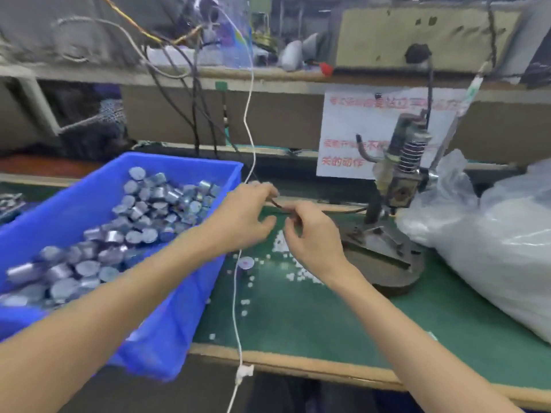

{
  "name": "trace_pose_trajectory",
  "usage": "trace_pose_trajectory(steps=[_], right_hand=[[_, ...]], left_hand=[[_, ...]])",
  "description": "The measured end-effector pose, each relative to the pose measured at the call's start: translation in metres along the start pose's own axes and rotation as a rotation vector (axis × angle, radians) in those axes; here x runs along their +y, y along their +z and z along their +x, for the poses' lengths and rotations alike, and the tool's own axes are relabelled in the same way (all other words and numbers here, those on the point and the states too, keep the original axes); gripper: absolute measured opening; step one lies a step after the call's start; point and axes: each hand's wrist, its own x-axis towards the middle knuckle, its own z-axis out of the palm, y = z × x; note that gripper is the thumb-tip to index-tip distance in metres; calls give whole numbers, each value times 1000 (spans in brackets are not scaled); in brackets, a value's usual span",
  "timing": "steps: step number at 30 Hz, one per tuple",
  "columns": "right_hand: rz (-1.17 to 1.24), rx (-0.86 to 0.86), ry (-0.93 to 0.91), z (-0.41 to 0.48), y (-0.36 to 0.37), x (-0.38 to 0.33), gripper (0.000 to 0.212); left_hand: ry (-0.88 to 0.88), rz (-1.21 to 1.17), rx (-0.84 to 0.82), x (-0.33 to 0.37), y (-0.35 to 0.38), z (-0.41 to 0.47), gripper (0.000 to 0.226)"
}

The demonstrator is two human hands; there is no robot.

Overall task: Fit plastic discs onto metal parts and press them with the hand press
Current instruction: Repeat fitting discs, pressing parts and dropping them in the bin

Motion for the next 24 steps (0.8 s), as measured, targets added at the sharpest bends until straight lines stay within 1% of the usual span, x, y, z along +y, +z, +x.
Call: trace_pose_trajectory(steps=[2,3,4,6,7,8,10,11,12,13,14,16,17,19,20,22,24], right_hand=[[71,-53,-133,21,22,-34,19],[103,-81,-185,29,30,-48,17],[129,-129,-229,37,43,-63,15],[136,-275,-277,49,62,-85,16],[113,-400,-290,55,74,-94,17],[39,-552,-303,61,85,-103,19],[-207,-821,-334,71,103,-118,17],[-314,-897,-341,73,111,-122,14],[-394,-938,-344,74,118,-124,16],[-455,-953,-354,73,123,-124,24],[-501,-958,-362,72,128,-124,30],[-513,-947,-360,71,131,-122,32],[-484,-944,-351,70,131,-122,28],[-429,-940,-339,71,129,-121,14],[-410,-937,-336,71,128,-120,16],[-401,-935,-348,71,126,-120,23],[-406,-950,-387,71,124,-120,22]], left_hand=[[-89,40,35,-36,-27,-12,36],[-133,53,26,-52,-35,-17,34],[-193,59,1,-71,-42,-27,32],[-294,76,-117,-98,-46,-43,28],[-339,118,-213,-111,-47,-51,26],[-380,166,-343,-123,-46,-57,26],[-456,205,-660,-140,-42,-68,28],[-500,181,-816,-146,-38,-72,31],[-535,153,-938,-151,-34,-76,33],[-548,145,-1012,-153,-28,-79,33],[-541,163,-1043,-153,-22,-82,32],[-493,232,-1037,-154,-14,-83,31],[-479,243,-1034,-153,-12,-82,31],[-488,189,-1022,-153,-15,-79,25],[-502,129,-986,-154,-19,-77,19],[-513,-21,-819,-156,-34,-73,14],[-536,-103,-584,-156,-52,-67,17]])
